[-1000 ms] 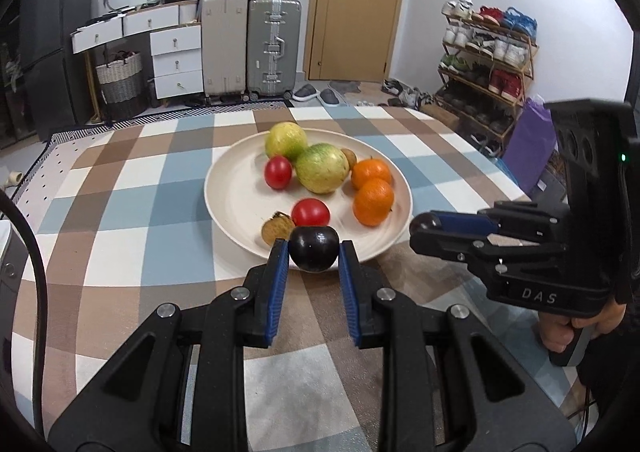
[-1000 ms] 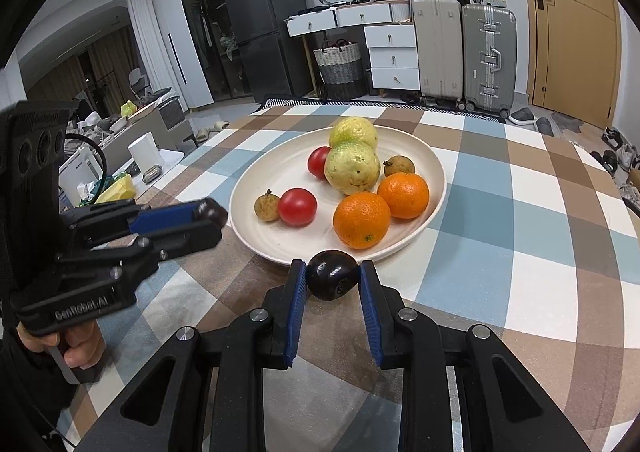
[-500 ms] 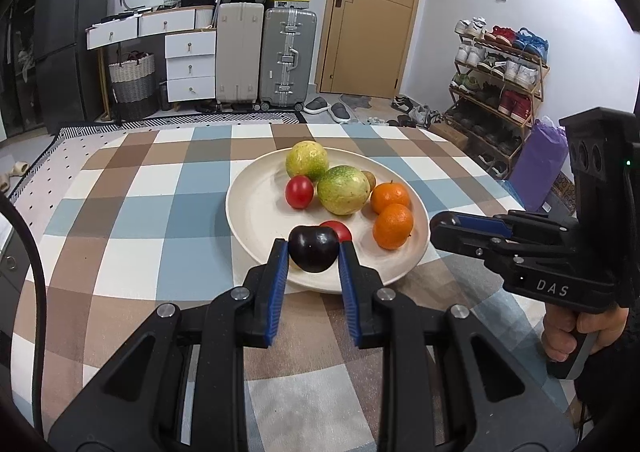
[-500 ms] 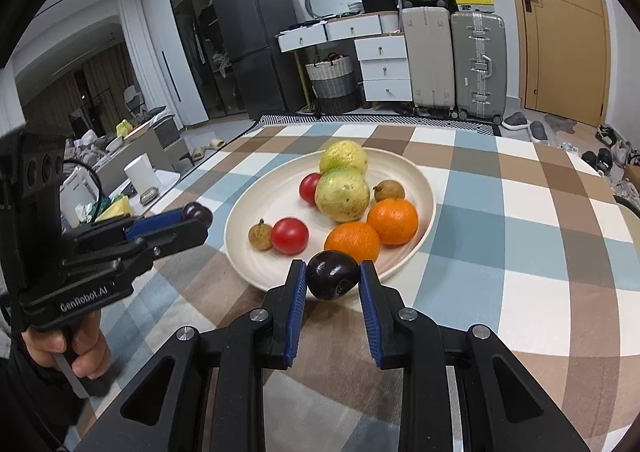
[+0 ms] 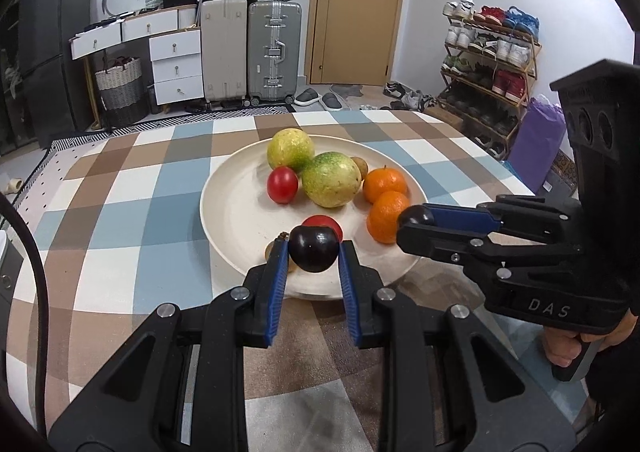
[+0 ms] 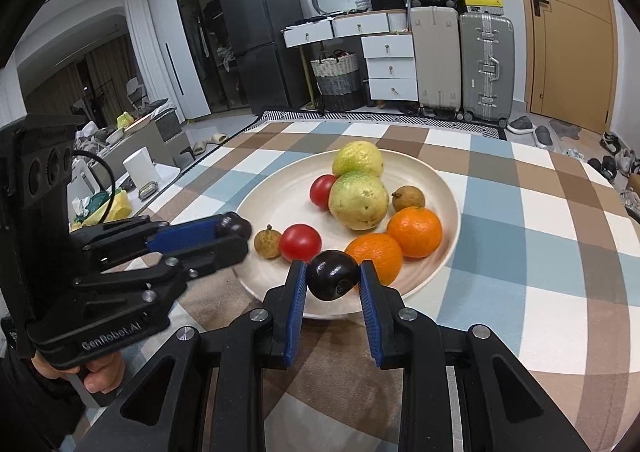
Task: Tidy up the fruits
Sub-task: 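Carry both dark plums onto the plate and open both tools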
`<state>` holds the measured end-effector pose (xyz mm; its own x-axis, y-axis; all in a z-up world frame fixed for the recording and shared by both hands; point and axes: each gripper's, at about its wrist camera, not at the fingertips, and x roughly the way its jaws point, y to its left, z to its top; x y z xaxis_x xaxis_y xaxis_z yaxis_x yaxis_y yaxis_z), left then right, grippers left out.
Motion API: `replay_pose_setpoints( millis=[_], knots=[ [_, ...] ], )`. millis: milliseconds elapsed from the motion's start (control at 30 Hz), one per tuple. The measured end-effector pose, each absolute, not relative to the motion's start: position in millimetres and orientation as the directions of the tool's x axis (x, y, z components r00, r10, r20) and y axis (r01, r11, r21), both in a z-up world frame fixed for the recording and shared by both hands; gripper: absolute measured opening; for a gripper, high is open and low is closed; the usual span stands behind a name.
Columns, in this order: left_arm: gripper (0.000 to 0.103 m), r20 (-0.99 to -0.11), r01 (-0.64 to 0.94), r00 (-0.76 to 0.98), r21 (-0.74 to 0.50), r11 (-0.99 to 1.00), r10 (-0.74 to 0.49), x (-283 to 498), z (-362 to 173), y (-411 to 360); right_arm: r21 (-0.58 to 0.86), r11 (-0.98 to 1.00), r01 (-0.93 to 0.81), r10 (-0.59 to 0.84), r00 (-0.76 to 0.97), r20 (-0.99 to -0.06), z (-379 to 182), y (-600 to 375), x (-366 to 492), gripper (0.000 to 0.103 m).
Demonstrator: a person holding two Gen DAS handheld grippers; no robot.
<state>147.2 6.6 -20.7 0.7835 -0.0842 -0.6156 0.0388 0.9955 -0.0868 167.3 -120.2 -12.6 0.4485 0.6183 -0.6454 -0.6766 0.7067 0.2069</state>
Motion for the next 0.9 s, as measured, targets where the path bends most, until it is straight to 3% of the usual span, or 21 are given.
replay_pose_setpoints(
  millis=[400,533,633,700,767,800,900],
  knots=[
    [0.023,-0.612,0.042,0.786,-0.082,0.996,-0.084,149.5,-22.9,6.1,0.192,0.705,-0.682,0.611,0.447,-0.653,-16.4,-113.5,167.3,0.028],
    [0.024,-0.613,0.027,0.787,-0.086,0.996,-0.075,148.0,-23.2,7.8,0.191,0.716,-0.671,0.611,0.471,-0.636,-13.8,-118.2,166.2,0.035],
    [0.043,-0.601,0.023,0.795,-0.098,0.995,-0.078,145.4,-21.8,11.2,0.182,0.725,-0.665,0.605,0.486,-0.631,-12.5,-121.4,165.8,0.042],
    [0.069,-0.592,0.003,0.804,-0.097,0.995,-0.060,141.6,-20.3,13.4,0.179,0.723,-0.667,0.605,0.487,-0.630,-12.2,-123.4,165.3,0.049],
    [0.080,-0.576,-0.009,0.816,-0.103,0.995,-0.052,137.9,-18.4,16.4,0.173,0.723,-0.669,0.603,0.489,-0.630,-11.9,-125.1,164.1,0.054],
    [0.084,-0.570,-0.015,0.820,-0.107,0.994,-0.049,135.9,-17.5,18.2,0.167,0.726,-0.668,0.599,0.493,-0.631,-11.8,-126.1,163.4,0.062],
    [0.088,-0.559,-0.023,0.827,-0.123,0.992,-0.051,129.7,-15.8,23.1,0.162,0.734,-0.659,0.596,0.511,-0.619,-10.0,-130.6,161.8,0.078]
  ],
)
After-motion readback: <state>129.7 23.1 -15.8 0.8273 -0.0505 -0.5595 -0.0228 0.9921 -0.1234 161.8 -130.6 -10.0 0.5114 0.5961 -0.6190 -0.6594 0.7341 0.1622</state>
